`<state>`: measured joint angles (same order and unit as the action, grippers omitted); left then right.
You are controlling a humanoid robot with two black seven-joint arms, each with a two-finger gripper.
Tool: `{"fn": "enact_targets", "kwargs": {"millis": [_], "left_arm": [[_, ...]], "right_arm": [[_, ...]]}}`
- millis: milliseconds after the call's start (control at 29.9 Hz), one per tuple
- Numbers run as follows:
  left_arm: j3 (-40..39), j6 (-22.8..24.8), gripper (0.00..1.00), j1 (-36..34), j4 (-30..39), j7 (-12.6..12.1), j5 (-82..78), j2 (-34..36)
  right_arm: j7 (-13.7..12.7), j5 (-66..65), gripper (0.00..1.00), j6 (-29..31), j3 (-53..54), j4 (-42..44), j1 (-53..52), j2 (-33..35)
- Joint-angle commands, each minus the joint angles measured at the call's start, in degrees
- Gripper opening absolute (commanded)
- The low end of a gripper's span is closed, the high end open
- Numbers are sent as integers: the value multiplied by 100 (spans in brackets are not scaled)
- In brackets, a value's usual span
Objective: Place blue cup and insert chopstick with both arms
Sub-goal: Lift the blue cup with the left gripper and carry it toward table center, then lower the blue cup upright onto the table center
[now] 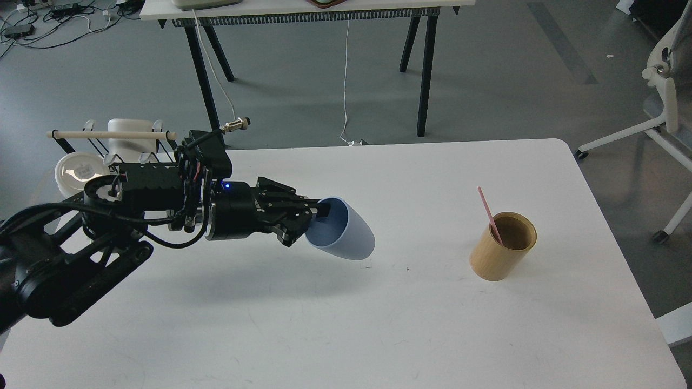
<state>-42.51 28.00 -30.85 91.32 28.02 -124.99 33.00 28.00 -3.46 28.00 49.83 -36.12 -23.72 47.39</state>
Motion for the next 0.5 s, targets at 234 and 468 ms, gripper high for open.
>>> {"fn": "enact_targets", "kwargs": {"millis": [234, 468], "left_arm": [[277, 0, 7, -359, -1097, -2, -1, -338], [603, 0, 8, -791, -2232, -2, -1, -637]], "right_arm": [[0, 3, 99, 0, -26, 0, 17, -54], [0, 3, 99, 0, -9, 0, 43, -54]]}}
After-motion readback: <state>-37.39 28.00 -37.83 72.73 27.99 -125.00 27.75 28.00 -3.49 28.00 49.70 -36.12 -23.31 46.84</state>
